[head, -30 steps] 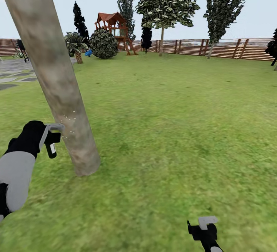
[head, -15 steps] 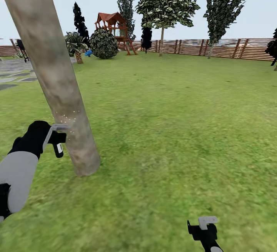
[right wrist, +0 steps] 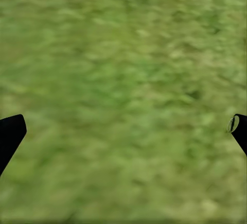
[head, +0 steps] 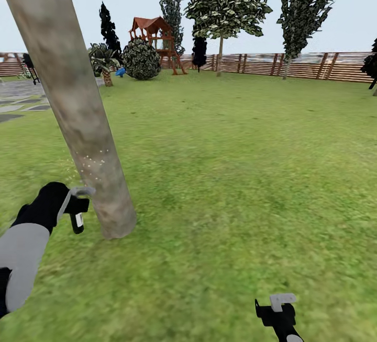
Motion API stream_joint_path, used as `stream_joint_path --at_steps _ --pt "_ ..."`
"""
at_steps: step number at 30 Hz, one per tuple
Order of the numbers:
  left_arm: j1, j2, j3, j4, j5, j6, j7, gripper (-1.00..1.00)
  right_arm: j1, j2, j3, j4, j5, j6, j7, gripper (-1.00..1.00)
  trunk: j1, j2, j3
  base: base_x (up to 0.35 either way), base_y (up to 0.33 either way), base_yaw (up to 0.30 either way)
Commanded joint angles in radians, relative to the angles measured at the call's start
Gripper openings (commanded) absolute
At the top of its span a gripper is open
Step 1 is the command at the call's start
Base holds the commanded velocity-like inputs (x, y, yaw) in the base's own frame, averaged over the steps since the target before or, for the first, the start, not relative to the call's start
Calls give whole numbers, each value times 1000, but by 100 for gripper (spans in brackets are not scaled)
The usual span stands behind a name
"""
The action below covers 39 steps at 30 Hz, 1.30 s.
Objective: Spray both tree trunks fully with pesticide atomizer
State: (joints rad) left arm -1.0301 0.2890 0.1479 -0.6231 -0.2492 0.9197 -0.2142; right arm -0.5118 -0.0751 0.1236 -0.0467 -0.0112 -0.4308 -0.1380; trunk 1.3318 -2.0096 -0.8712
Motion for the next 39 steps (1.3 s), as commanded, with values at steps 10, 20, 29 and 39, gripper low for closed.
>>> stream_joint_path --at_steps 10,20,29,39 --pt "144 -40 9 28 -9 -109 -5 -100 -1 1 9 1 0 -1 -6 100 0 0 -1 28 0 0" --pt "162 -29 38 31 35 -141 12 -100 -1 0 8 0 -1 -1 -6 100 0 0 -1 137 0 0" --pt "186 -57 41 20 44 -150 15 -100 -1 1 8 0 -1 0 -7 100 0 0 -1 23 -56 126" --pt "201 -54 41 18 44 -207 77 -100 -1 1 8 1 -1 0 -8 100 0 0 -1 204 -200 2"
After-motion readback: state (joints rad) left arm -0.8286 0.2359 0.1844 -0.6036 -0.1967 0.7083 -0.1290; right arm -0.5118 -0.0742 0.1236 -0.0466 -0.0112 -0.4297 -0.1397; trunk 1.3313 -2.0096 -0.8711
